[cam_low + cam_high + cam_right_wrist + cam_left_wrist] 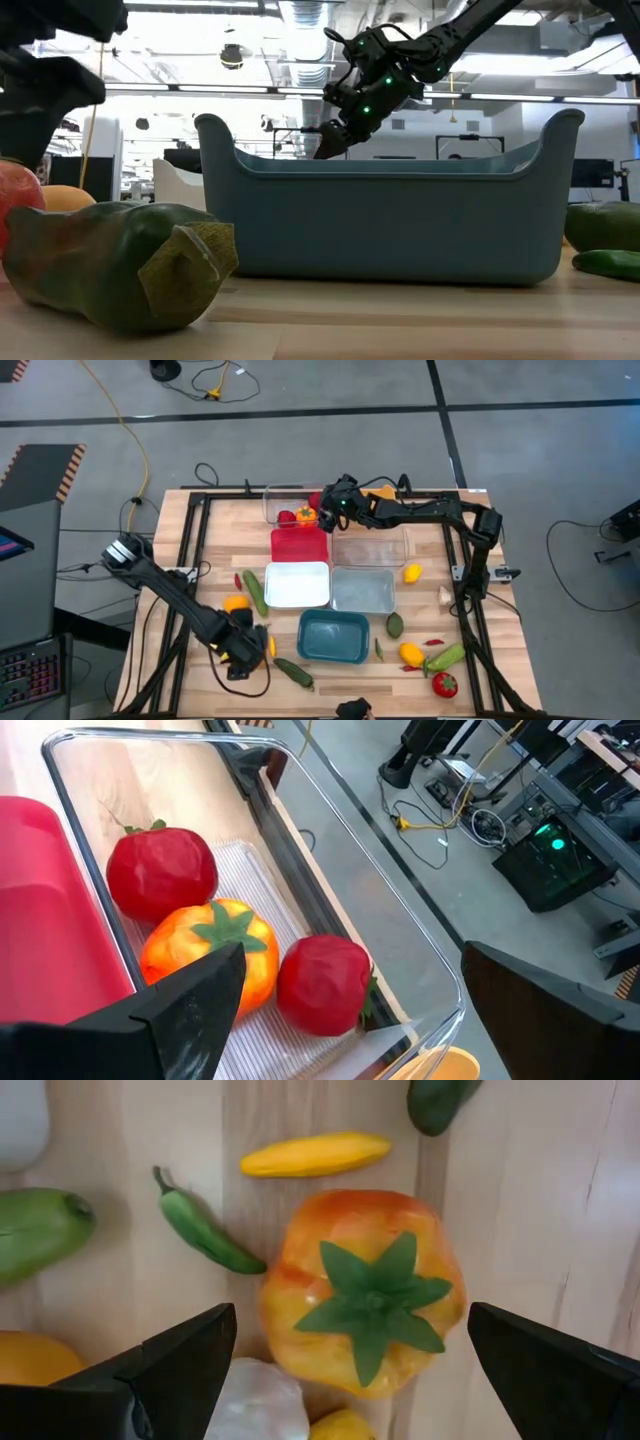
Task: Sort produce into baskets
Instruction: Put the orange tomato into the top transparent bin
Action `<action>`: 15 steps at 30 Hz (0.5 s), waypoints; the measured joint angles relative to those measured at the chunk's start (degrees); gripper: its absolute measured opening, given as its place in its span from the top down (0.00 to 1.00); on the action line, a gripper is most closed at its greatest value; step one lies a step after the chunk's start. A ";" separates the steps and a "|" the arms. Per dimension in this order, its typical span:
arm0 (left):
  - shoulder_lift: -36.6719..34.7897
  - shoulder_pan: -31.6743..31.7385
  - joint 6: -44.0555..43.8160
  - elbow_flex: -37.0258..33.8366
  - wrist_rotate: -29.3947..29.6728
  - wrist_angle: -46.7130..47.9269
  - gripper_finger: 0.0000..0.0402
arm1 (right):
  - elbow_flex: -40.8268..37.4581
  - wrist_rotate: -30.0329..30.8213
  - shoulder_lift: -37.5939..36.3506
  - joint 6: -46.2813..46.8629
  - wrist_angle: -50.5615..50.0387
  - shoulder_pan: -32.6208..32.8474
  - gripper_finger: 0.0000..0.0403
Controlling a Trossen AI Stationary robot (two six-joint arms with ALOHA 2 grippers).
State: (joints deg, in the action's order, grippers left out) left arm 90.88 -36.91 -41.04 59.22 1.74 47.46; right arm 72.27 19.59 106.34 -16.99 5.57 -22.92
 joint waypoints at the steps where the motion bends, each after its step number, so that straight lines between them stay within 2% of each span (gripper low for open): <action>1: 0.34 -0.04 0.00 0.02 -0.05 -0.13 0.04 | 0.00 -0.02 0.00 -0.02 0.01 0.00 0.01; 9: 2.44 -0.32 0.02 -0.09 0.01 -1.86 0.04 | 0.00 0.01 -0.18 -0.04 -0.22 0.00 0.01; 15: 3.80 0.05 0.75 -0.07 0.71 -2.94 0.04 | 0.00 0.03 -3.60 -0.05 -1.07 0.00 0.01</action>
State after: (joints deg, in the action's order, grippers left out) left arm 94.68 -36.86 -40.29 59.16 2.45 44.52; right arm 72.27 19.62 102.74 -17.04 4.50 -22.92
